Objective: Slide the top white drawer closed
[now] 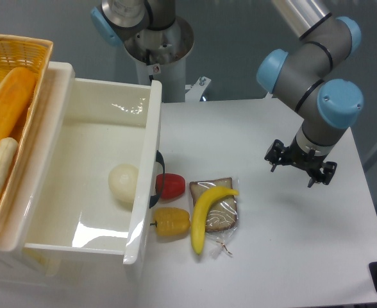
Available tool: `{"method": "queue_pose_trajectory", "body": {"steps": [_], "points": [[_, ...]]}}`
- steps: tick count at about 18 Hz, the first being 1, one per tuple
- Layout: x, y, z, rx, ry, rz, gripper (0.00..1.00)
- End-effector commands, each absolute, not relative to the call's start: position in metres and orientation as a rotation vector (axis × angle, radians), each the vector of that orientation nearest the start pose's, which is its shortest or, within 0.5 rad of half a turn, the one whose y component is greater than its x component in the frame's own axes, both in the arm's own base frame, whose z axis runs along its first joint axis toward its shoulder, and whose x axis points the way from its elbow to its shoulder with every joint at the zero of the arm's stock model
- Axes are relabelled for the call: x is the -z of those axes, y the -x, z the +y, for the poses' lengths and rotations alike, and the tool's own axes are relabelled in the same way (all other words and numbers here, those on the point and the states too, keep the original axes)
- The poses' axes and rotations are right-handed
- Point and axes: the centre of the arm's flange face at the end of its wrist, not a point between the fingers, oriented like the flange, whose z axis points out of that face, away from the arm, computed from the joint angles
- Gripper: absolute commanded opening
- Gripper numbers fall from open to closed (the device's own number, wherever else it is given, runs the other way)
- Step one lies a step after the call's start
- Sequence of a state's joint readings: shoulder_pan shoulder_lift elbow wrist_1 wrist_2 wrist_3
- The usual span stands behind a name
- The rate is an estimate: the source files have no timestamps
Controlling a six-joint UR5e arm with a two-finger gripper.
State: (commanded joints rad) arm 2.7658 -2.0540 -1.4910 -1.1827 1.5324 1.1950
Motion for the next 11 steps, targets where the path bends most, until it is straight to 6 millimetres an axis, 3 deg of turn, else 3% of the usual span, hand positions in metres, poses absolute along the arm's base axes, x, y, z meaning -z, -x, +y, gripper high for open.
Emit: {"method": "queue_pose_trajectory", "body": {"steps": [8, 11], "points": [[-0.266, 0.55, 0.377, 0.099, 3.12, -0.068, 1.0], [-0.265, 0.538, 0.388, 0.105, 3.121, -0.071, 1.0]]}}
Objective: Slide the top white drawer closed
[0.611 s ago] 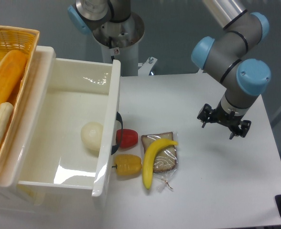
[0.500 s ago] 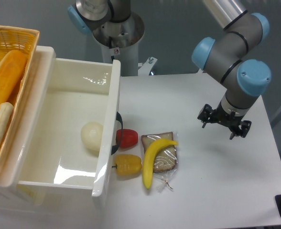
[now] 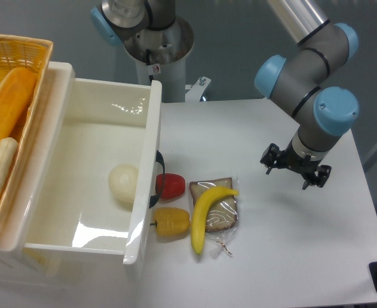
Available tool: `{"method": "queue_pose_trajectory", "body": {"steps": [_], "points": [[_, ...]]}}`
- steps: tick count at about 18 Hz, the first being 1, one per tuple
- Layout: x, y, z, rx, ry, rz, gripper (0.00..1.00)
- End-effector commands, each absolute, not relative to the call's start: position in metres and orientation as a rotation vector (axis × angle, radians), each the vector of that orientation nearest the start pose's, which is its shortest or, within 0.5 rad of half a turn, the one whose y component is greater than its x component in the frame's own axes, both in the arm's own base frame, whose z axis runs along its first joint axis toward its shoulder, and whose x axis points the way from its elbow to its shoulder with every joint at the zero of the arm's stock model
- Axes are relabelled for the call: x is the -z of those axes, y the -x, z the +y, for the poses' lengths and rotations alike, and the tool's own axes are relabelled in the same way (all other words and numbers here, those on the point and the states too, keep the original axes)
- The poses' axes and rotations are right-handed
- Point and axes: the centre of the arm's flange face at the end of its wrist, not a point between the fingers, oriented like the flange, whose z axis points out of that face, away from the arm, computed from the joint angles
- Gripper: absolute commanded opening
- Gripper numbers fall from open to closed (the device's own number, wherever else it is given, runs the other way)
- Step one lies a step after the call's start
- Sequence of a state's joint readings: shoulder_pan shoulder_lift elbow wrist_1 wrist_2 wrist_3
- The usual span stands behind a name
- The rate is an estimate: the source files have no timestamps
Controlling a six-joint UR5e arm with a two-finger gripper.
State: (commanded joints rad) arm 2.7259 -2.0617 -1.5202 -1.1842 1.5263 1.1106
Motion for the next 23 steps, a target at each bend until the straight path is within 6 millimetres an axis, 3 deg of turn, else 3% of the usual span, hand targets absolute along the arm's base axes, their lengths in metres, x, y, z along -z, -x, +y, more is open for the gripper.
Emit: {"method": "queue_pose_trajectory", "body": {"steps": [2, 5, 9, 11, 13, 15, 18, 21, 23], "points": [[-0.265, 0.53, 0.394, 0.118, 3.12, -0.136, 1.0], [-0.265, 0.516, 0.409, 0.123, 3.105, -0.382, 1.0], [-0.268, 0.506, 0.425, 0.166, 3.05, -0.395, 1.0], [-0.272, 0.505, 0.43, 0.193, 3.004, -0.483, 1.0], [-0.276, 0.503, 0.437, 0.196, 2.986, -0.527, 0.89], [-0.273, 0.498, 0.442, 0.251, 2.945, -0.539, 0.69], [-0.275, 0.495, 0.445, 0.283, 2.914, -0.567, 0.47], [-0.289, 0.492, 0.447, 0.279, 2.883, -0.608, 0.3], [-0.293, 0.492, 0.447, 0.293, 2.858, -0.618, 0.25]]}}
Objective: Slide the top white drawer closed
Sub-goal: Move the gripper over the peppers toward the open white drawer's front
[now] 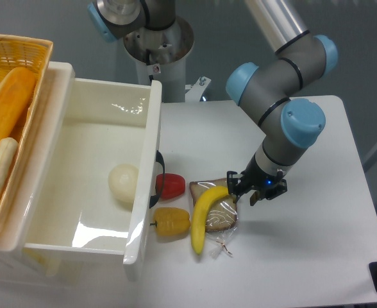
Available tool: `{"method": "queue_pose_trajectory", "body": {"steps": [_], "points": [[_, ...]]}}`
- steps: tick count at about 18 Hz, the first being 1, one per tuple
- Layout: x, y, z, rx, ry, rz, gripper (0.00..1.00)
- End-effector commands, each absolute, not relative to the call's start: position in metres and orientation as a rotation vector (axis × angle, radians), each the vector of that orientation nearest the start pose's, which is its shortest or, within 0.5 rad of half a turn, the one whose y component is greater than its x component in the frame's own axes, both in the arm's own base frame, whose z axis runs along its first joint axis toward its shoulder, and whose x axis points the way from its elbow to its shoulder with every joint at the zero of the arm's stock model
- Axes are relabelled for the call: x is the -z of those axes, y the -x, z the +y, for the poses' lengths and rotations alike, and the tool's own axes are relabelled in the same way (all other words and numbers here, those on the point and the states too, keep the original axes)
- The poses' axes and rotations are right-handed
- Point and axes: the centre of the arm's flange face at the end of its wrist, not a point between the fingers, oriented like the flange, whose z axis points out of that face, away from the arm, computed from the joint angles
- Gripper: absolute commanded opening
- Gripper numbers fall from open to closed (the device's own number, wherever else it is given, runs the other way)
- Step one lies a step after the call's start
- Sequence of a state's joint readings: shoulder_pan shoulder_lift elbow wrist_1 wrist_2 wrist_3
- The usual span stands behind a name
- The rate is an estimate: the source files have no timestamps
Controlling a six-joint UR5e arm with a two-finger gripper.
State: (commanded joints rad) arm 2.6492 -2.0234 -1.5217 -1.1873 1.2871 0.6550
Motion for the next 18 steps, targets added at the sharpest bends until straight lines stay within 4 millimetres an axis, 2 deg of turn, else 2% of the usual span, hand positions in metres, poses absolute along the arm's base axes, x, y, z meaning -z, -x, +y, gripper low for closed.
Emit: {"method": "queue_pose_trajectory", "body": {"steps": [4, 7, 11, 14, 18], "points": [[-0.316, 0.478, 0.452, 0.329, 2.796, -0.648, 0.14], [-0.332, 0.453, 0.469, 0.389, 2.764, -0.695, 0.14], [-0.354, 0.418, 0.488, 0.463, 2.747, -0.675, 0.14], [-0.355, 0.398, 0.497, 0.534, 2.765, -0.654, 0.14], [-0.358, 0.384, 0.489, 0.623, 2.801, -0.679, 0.14]]}}
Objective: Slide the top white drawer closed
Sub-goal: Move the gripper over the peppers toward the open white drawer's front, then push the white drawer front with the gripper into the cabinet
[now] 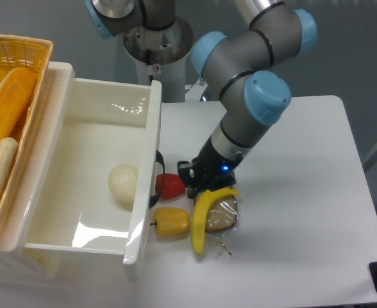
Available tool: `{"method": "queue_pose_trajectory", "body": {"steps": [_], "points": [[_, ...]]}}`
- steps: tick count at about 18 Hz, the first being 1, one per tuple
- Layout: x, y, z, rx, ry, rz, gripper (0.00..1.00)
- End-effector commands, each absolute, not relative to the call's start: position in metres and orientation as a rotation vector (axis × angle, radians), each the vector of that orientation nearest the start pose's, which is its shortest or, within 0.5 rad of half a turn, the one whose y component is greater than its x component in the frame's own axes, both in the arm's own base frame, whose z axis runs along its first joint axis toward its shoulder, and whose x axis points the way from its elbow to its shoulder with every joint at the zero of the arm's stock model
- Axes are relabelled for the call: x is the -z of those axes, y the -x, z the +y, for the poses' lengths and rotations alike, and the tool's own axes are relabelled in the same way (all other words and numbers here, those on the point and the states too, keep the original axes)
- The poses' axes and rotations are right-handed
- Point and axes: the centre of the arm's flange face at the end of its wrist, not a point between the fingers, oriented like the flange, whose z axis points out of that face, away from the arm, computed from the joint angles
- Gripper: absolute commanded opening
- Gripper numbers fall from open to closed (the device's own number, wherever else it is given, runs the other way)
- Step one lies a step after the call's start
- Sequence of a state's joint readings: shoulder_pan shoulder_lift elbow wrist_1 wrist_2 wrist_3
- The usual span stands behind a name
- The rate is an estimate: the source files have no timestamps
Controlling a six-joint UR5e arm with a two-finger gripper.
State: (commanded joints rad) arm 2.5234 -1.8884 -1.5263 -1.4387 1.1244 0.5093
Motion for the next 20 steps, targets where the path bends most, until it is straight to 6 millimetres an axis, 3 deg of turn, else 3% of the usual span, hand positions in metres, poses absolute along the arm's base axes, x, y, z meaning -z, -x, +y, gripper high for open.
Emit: {"method": "queue_pose_trajectory", "body": {"steps": [12, 20], "points": [[-0.365, 0.369, 0.495, 0.651, 2.793, -0.655, 0.14], [-0.376, 0.341, 0.504, 0.67, 2.813, -0.609, 0.14]]}}
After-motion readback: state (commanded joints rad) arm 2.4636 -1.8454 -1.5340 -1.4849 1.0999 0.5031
